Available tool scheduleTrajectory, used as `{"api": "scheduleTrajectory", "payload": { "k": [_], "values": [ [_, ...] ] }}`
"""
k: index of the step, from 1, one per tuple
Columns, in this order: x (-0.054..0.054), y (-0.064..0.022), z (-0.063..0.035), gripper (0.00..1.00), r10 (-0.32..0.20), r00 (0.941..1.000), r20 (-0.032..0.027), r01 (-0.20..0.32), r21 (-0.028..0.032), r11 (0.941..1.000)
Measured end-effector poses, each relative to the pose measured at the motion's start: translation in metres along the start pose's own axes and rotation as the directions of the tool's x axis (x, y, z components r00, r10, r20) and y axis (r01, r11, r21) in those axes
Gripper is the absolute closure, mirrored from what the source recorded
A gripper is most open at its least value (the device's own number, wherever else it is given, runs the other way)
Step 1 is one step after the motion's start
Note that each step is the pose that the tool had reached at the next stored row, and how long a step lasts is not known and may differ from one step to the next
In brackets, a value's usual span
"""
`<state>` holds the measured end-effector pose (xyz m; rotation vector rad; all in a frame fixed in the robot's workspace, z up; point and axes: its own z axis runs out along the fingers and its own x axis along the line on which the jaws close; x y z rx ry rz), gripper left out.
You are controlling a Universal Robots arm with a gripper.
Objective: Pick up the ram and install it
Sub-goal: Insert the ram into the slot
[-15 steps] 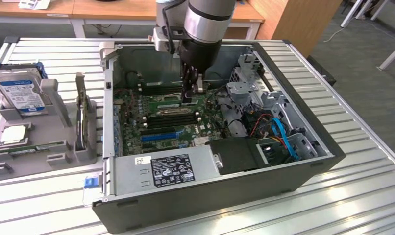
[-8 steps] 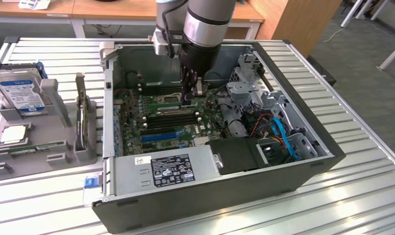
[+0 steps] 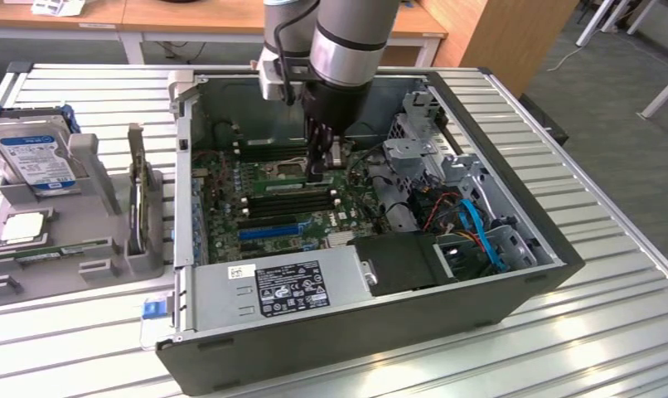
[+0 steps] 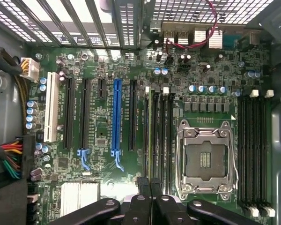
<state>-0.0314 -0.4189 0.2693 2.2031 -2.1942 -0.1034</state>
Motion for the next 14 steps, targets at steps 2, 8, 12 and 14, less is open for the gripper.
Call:
{"api": "scheduleTrajectory", "payload": {
  "k": [2, 8, 12, 14],
  "values": [
    [0.000, -0.0002, 0.0022, 0.88, 0.000, 1.0000, 0.0001, 0.000, 0.0001, 1.0000],
    [0.000, -0.0006, 0.0083, 0.88, 0.000, 1.0000, 0.0000, 0.000, 0.0000, 1.0000],
    [0.000, -0.0008, 0.0117, 0.88, 0.000, 1.0000, 0.0000, 0.000, 0.0000, 1.0000],
    [0.000, -0.0008, 0.0122, 0.88, 0.000, 1.0000, -0.0002, 0.000, 0.0000, 1.0000]
  ]
}}
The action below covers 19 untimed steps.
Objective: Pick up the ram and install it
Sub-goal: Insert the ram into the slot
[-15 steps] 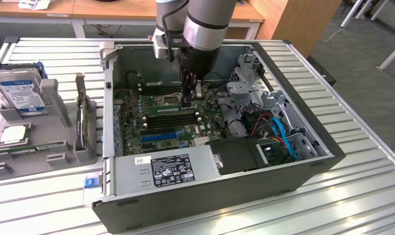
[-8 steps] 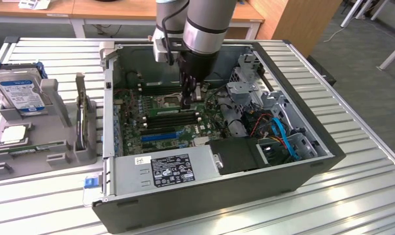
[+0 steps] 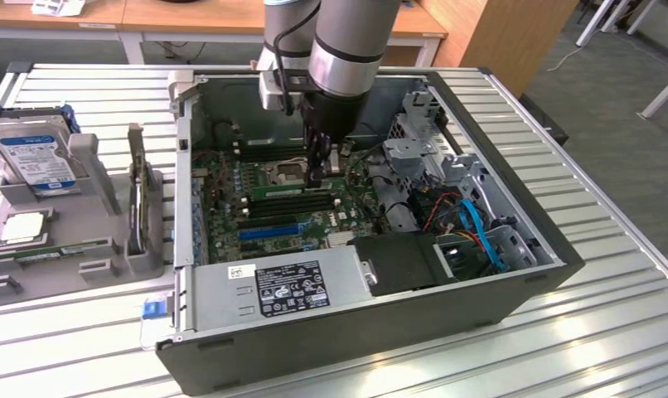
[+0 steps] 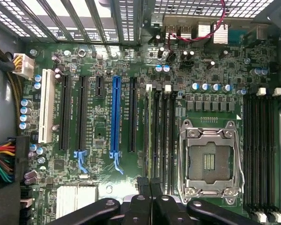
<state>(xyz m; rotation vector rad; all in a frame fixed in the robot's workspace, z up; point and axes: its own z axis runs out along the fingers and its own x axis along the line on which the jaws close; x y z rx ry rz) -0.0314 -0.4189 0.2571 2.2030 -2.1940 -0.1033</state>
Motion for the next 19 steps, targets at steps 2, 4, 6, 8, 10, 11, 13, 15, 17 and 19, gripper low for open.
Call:
{"api": "scheduleTrajectory", "payload": {
  "k": [2, 4, 6, 8, 10, 11, 13, 15, 17, 19],
  "values": [
    [0.0000, 0.0000, 0.0000, 0.88, 0.000, 1.0000, -0.0001, 0.000, 0.0000, 1.0000],
    [0.0000, 0.0000, 0.0001, 0.88, 0.000, 1.0000, 0.0001, 0.000, 0.0000, 1.0000],
    [0.0000, 0.0000, 0.0001, 0.88, 0.000, 1.0000, 0.0001, 0.000, 0.0002, 1.0000],
    [-0.0001, 0.0000, 0.0002, 0.88, 0.000, 1.0000, 0.0003, 0.000, 0.0018, 1.0000],
    [-0.0001, 0.0000, 0.0002, 0.88, 0.000, 1.0000, 0.0004, 0.000, 0.0038, 1.0000],
    [-0.0001, 0.0000, 0.0002, 0.88, 0.000, 1.0000, 0.0003, 0.000, 0.0040, 1.0000],
    [0.0000, 0.0001, 0.0001, 0.88, 0.000, 1.0000, 0.0002, 0.000, 0.0039, 1.0000],
    [0.0000, 0.0001, 0.0001, 0.88, 0.000, 1.0000, 0.0002, 0.000, 0.0040, 1.0000],
    [0.0000, 0.0001, 0.0001, 0.88, 0.004, 1.0000, 0.0004, -0.004, 0.0041, 1.0000],
    [0.0000, 0.0001, 0.0001, 0.88, 0.010, 1.0000, 0.0008, -0.010, 0.0042, 0.9999]
  ]
}}
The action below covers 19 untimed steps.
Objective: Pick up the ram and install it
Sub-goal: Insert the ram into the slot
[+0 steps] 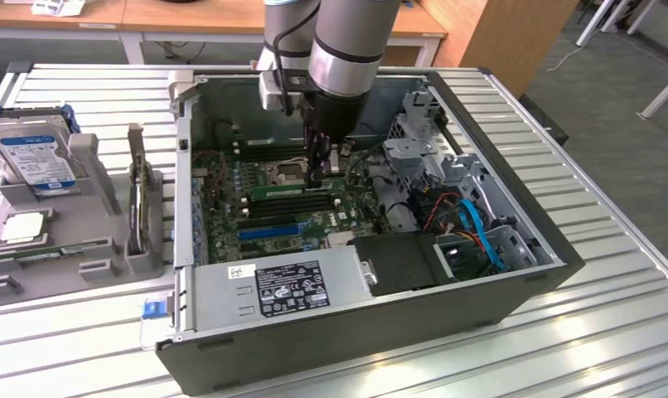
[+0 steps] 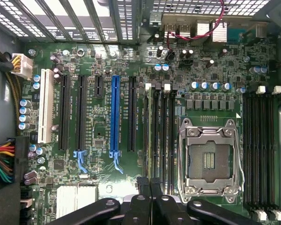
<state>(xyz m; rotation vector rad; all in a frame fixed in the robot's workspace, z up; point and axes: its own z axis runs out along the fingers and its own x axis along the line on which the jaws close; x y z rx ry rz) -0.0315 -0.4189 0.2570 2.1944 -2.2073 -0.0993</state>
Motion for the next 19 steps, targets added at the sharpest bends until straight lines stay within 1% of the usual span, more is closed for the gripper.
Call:
{"api": "scheduleTrajectory", "payload": {
  "k": [5, 9, 12, 19],
  "values": [
    [0.0000, 0.0000, 0.0000, 0.88, 0.001, 1.0000, 0.0002, -0.001, 0.0001, 1.0000],
    [0.0001, 0.0002, 0.0025, 0.88, 0.001, 1.0000, 0.0001, -0.001, 0.0045, 1.0000],
    [0.0001, 0.0003, 0.0047, 0.88, 0.001, 1.0000, 0.0003, -0.001, 0.0065, 1.0000],
    [0.0002, 0.0011, 0.0053, 0.88, 0.001, 1.0000, 0.0002, -0.001, 0.0069, 1.0000]
  ]
}}
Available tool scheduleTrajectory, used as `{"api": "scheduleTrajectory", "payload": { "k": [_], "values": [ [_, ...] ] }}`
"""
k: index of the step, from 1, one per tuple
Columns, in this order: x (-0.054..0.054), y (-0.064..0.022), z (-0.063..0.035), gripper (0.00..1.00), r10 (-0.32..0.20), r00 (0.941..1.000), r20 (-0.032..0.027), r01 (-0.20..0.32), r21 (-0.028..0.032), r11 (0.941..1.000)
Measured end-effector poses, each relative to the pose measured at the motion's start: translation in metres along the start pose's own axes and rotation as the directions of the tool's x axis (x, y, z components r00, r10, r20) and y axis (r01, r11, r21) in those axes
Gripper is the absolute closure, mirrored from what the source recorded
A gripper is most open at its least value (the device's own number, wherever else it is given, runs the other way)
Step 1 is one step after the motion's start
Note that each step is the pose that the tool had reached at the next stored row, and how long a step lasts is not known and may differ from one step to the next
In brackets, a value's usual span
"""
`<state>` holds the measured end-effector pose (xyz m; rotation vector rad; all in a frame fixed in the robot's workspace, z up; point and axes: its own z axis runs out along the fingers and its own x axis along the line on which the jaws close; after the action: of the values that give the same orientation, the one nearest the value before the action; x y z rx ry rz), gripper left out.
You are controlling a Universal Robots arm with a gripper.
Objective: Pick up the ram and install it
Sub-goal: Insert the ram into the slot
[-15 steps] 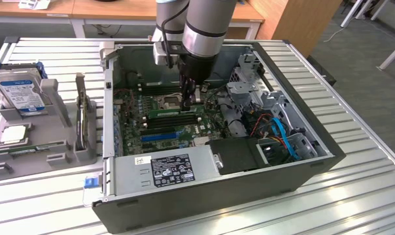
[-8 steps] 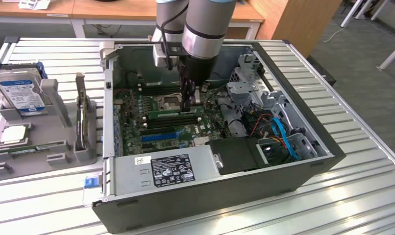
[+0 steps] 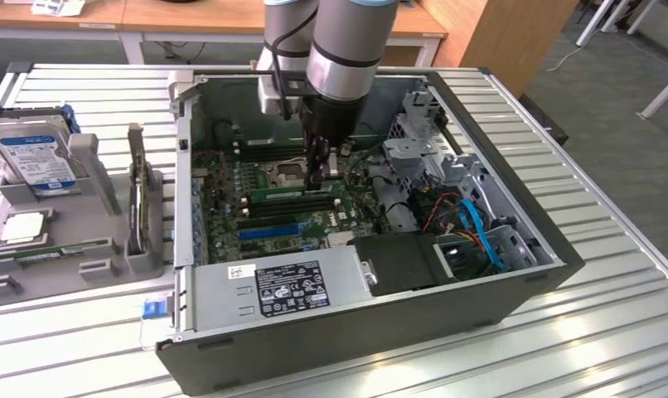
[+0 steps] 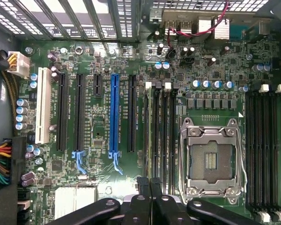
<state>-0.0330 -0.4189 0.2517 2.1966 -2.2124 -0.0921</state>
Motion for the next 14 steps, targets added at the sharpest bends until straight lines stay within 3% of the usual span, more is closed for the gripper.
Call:
{"api": "scheduleTrajectory", "payload": {
  "k": [14],
  "values": [
    [0.0002, 0.0009, 0.0065, 0.88, 0.000, 1.0000, 0.0000, 0.000, 0.0013, 1.0000]
  ]
}}
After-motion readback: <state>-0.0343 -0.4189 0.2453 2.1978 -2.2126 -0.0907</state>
